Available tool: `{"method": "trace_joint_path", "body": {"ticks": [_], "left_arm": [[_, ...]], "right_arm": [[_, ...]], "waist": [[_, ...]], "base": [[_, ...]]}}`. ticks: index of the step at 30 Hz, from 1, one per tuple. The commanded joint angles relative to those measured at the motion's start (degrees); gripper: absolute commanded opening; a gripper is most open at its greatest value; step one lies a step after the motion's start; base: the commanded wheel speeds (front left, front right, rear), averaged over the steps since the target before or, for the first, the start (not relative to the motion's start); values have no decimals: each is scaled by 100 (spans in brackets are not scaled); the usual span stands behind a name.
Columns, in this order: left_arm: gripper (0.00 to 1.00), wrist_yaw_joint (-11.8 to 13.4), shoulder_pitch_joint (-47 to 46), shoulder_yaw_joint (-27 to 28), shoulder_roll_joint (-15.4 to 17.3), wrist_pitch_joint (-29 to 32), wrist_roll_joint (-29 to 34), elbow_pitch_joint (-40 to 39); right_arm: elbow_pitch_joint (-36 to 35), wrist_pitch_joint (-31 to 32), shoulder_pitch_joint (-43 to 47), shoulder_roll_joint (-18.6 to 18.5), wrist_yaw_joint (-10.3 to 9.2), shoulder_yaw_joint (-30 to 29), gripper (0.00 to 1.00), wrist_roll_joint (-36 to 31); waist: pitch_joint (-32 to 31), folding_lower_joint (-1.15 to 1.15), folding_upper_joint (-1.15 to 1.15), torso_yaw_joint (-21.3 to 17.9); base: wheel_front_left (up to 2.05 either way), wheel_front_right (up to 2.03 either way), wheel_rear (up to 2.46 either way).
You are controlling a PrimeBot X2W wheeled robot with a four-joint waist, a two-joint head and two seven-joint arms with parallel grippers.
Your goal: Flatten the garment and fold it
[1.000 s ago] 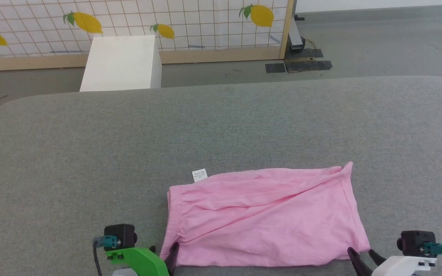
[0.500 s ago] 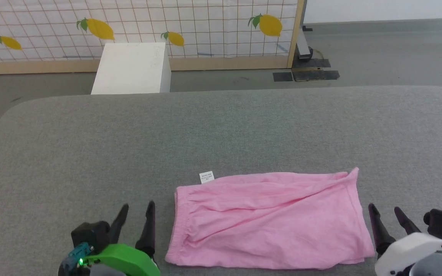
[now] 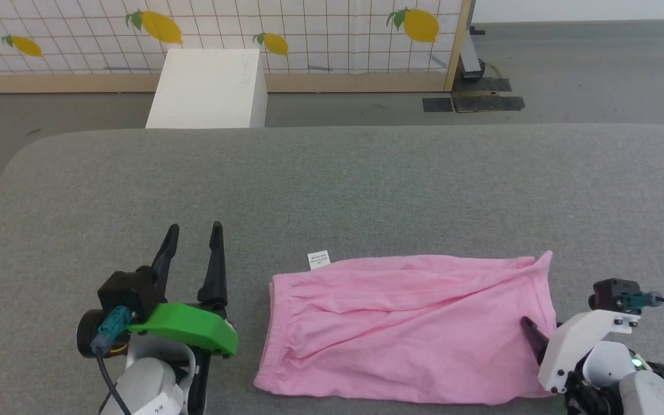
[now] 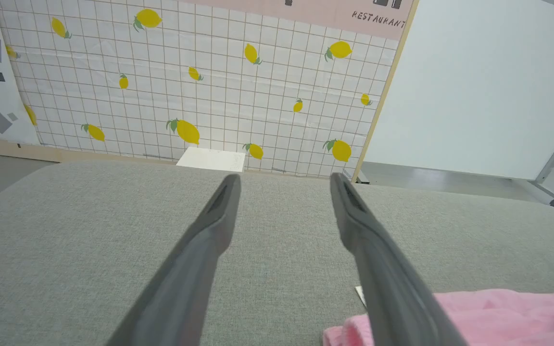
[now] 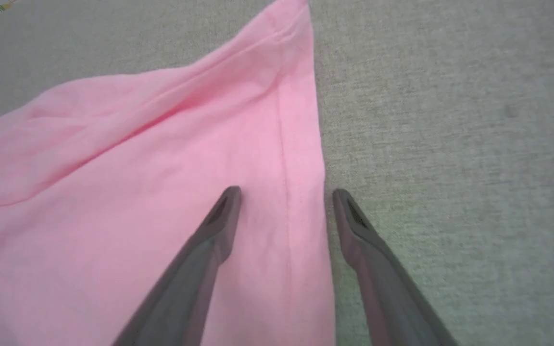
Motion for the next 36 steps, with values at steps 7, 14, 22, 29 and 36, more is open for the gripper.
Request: {"method": "trace_joint_path", "body": {"ticks": [7, 14, 22, 29, 36], "left_arm": [[100, -383, -42, 576, -362, -26, 479, 169], [100, -603, 7, 810, -533, -27, 656, 320], [100, -744, 41, 979, -679, -27, 787, 389], [100, -825, 107, 1095, -743, -27, 852, 443], [100, -880, 187, 1157, -786, -27, 901, 508]], "right_arm": [[449, 641, -179, -2, -9, 408, 30, 236], [263, 243, -123, -2, -9, 416, 0, 374], [-484, 41, 181, -2, -9, -768, 0, -799], [-1795, 462, 607, -2, -9, -837, 0, -1313], [-3495, 1229, 962, -2, -9, 565, 0, -1057]], "waist": [[27, 0, 0, 52], [-7, 0, 0, 24], [-33, 0, 0, 16], [-83, 0, 0, -5], [-141, 0, 0, -9]], "base": [[0, 0, 0], [0, 0, 0], [0, 0, 0], [0, 0, 0], [0, 0, 0]]}}
